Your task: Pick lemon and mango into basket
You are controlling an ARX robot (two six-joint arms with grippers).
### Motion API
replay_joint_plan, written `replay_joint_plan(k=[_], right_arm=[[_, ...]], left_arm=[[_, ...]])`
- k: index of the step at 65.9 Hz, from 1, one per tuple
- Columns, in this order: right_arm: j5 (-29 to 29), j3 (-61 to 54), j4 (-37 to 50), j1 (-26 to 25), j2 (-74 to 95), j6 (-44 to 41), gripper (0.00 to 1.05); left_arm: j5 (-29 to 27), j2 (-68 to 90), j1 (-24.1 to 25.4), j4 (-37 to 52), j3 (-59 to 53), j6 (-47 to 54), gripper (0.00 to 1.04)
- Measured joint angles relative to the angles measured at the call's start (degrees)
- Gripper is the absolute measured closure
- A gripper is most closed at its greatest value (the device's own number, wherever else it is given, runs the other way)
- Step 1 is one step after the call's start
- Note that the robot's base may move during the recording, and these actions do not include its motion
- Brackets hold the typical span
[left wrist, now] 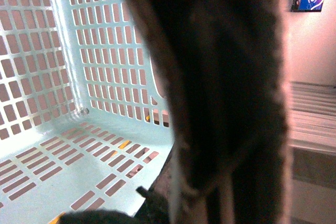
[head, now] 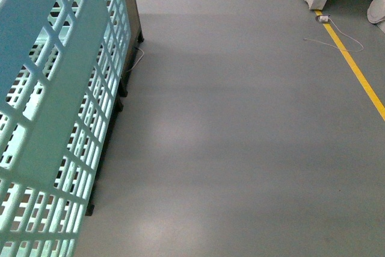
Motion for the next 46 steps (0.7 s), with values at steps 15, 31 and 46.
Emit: replay_joint_plan(k=[15,31,46], right_arm=[[-0.1,0.0,0.0,0.0,0.0,0.0,0.09],[-0.1,0.0,0.0,0.0,0.0,0.0,0.09],[-0.1,0.0,0.0,0.0,0.0,0.0,0.09]], left_arm=[[-0.9,-0.1,0.1,0.0,0.0,0.7,1.0],[-0.7,-0.1,0.1,0.0,0.0,0.7,1.0],[-0.7,-0.1,0.1,0.0,0.1,0.6,1.0]])
